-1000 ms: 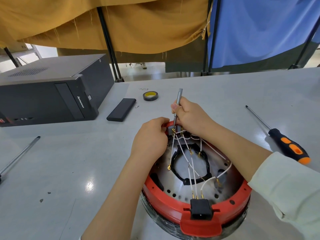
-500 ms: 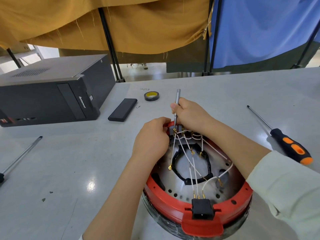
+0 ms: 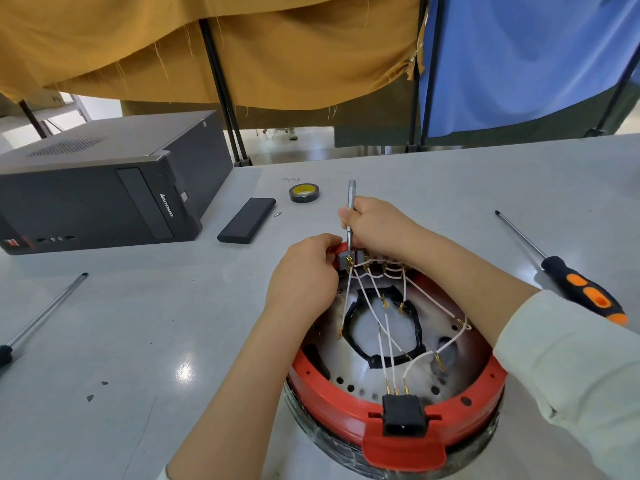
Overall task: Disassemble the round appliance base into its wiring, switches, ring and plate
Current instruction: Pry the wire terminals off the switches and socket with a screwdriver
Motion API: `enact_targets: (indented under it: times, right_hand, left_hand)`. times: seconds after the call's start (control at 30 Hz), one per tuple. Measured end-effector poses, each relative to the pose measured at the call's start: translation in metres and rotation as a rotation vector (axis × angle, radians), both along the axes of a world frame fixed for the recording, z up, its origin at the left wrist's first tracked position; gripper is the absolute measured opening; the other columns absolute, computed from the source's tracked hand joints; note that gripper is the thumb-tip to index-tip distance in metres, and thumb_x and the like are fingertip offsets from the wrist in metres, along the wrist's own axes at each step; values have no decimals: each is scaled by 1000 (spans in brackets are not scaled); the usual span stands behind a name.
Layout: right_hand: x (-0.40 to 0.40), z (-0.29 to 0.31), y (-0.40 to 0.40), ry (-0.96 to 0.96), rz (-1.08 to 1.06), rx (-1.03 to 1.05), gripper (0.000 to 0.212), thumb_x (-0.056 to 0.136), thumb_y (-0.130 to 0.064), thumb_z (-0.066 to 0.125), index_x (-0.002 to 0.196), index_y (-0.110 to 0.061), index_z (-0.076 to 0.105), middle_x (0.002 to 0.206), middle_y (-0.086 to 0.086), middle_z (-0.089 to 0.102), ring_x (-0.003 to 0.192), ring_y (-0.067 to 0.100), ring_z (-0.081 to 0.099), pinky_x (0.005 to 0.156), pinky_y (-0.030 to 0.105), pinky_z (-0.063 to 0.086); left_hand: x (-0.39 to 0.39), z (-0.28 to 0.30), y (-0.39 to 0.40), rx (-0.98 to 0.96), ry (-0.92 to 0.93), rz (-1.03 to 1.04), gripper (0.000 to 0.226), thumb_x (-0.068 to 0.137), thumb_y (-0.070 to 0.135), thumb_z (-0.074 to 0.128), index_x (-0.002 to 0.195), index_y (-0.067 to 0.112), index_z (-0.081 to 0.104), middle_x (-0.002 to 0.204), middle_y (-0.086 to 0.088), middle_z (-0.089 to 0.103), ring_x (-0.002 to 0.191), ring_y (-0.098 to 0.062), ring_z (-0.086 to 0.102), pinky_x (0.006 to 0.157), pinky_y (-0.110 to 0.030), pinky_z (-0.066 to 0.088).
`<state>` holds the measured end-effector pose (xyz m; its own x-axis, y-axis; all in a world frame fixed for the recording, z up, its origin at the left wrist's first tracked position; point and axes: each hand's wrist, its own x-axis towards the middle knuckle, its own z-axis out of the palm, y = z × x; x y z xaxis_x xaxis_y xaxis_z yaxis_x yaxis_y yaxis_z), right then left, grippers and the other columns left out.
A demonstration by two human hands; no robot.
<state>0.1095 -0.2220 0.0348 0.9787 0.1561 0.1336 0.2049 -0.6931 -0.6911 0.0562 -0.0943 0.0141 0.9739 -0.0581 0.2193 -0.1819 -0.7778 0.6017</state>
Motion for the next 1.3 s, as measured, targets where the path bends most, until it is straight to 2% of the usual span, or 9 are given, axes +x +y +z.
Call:
enact_targets:
  times: [0.13,0.27,0.37,0.47,0.77,0.9,1.13,1.2,1.3]
  right_hand:
    - [6,6,5,82,-6,-103,33,99,-32,37,104,-5,56,95,12,60,87,26,57,80,36,45]
    - [0,-1,0,-15,6,-25,26,100,-31,36,90,-14,53,86,4,57,83,21,57,76,36,44]
    - [-11,-6,-8,-103,42,237,25,100,-30,37,78,-23,47,63,-3,51,51,0,52,59,30,43]
    - [-13,-5,-10,-134,94,269,25,101,-29,37,78,-25,45,56,-5,47,37,-3,44,53,24,36]
    - [-8,-8,-5,-110,107,144,22,100,-31,39,79,-30,44,73,-12,52,66,8,56,71,33,48]
    - [0,-2,1,-18,57,53,24,99,-31,39,87,-16,53,85,0,59,85,24,60,82,41,49]
    - [5,6,8,29,73,-186,28,100,-33,36,87,-12,51,78,0,52,76,18,50,72,33,37]
    - [3,1,4,14,63,-92,29,100,-31,37,88,-10,54,80,2,54,76,20,52,71,35,42]
    - [0,-3,-4,35,37,212,27,100,-30,37,78,-19,48,66,-3,47,56,12,47,53,26,36]
  left_hand:
    - [0,0,0,-3,-5,-5,42,91,5,43,124,26,59,121,1,62,109,-19,55,78,-24,37]
    - [0,0,0,-3,-2,-5,41,92,6,43,124,26,59,122,1,62,110,-19,54,79,-24,37]
    - [0,0,1,-7,-2,-4,40,92,8,44,123,27,59,122,1,61,111,-20,54,81,-25,38]
    - [-1,1,1,-5,-4,-2,39,92,8,44,123,27,59,122,0,62,111,-20,54,81,-25,38]
    - [0,1,0,-10,4,-4,40,92,8,43,123,27,59,119,1,63,107,-20,56,79,-27,41]
    - [-1,1,1,-11,-1,-13,40,91,7,43,121,28,60,117,-1,64,106,-22,56,79,-29,44]
    - [-1,1,0,7,-5,-20,42,92,7,42,122,29,60,119,-2,63,107,-23,56,80,-30,44]
    - [-1,1,0,5,-7,-16,41,92,7,42,122,28,60,119,-2,63,107,-23,56,81,-29,44]
    - [0,0,1,2,-5,-5,40,92,8,44,124,27,59,123,-1,61,111,-21,54,81,-25,38]
